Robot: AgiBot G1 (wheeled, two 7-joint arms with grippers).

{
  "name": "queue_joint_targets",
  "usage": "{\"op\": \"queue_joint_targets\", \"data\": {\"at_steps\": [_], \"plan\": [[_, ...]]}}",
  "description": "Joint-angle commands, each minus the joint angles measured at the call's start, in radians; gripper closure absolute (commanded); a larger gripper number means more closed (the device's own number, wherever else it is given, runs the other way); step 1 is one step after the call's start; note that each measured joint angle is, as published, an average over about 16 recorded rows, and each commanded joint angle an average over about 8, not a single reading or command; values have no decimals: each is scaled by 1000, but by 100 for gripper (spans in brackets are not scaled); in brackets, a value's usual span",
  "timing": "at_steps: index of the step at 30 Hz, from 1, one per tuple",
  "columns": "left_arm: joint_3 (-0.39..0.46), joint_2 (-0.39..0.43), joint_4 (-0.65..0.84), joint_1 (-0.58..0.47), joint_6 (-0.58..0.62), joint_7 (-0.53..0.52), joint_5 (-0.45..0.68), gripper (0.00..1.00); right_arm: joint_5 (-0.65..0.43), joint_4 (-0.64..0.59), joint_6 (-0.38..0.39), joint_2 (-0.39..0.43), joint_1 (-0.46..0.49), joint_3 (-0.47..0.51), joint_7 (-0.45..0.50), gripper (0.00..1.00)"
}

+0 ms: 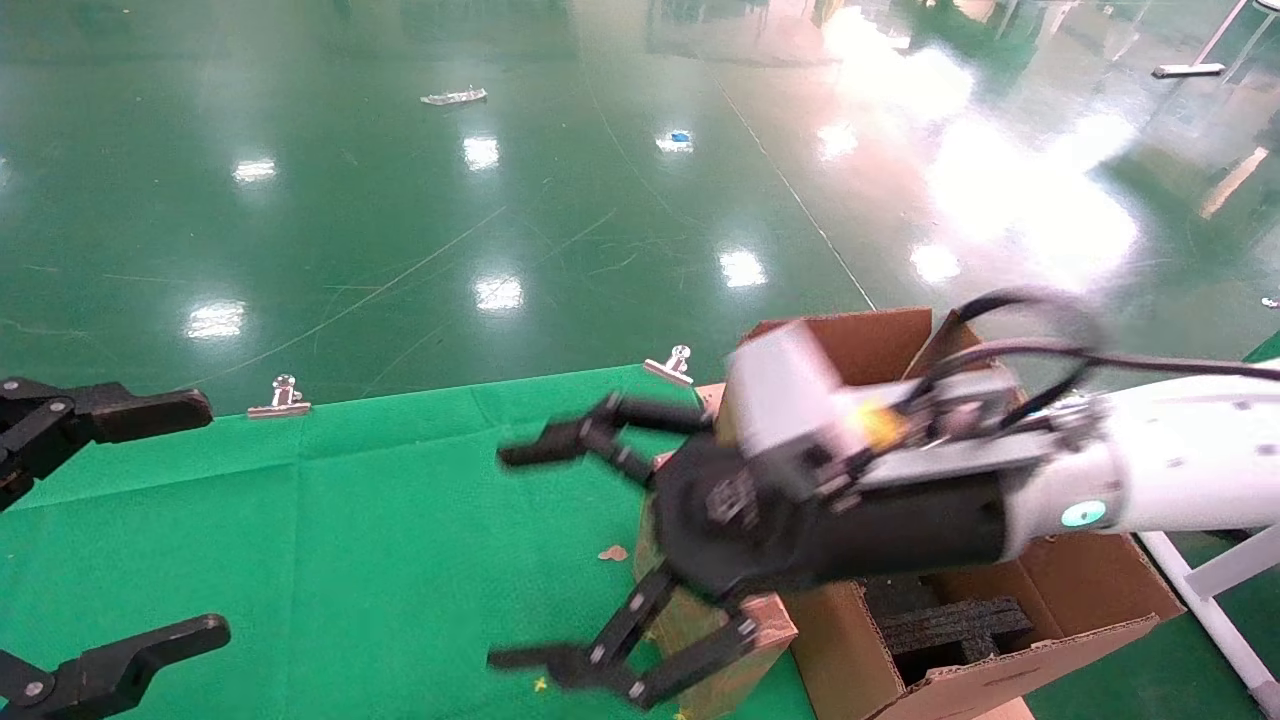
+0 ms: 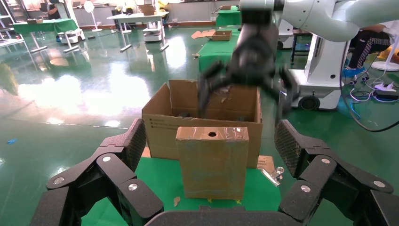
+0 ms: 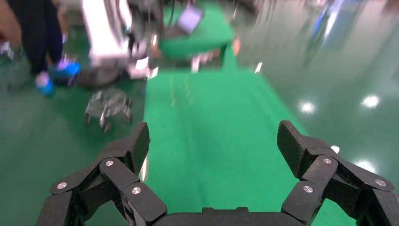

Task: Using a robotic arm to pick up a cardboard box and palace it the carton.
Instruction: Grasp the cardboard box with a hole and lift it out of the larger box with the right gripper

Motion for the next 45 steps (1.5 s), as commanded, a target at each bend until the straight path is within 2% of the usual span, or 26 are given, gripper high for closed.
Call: {"op": "queue_joint_targets", "data": {"at_steps": [1, 8, 12, 19, 29, 37, 45], "plan": [[0, 0, 0, 0, 0, 0, 0, 0, -60, 17, 1, -11, 21, -32, 19, 0], [1, 0, 0, 0, 0, 0, 0, 0, -360, 26, -45, -118, 213, -214, 94, 0], [1, 0, 0, 0, 0, 1, -1, 0, -457, 28, -63, -158, 319, -313, 83, 0], [2, -1, 0, -1, 0, 1, -1, 0, -475, 27, -74, -150, 507, -464, 48, 0], [2, -1, 0, -1, -1, 1, -2, 0, -503, 27, -76, -117, 753, -704, 132, 0], [3, -1, 0, -1, -1, 2, -2, 0, -528, 28, -72, -127, 875, -914, 166, 0], [3, -1, 0, -1, -1, 2, -2, 0, -516, 29, -64, -163, 955, -1075, 215, 0]]}}
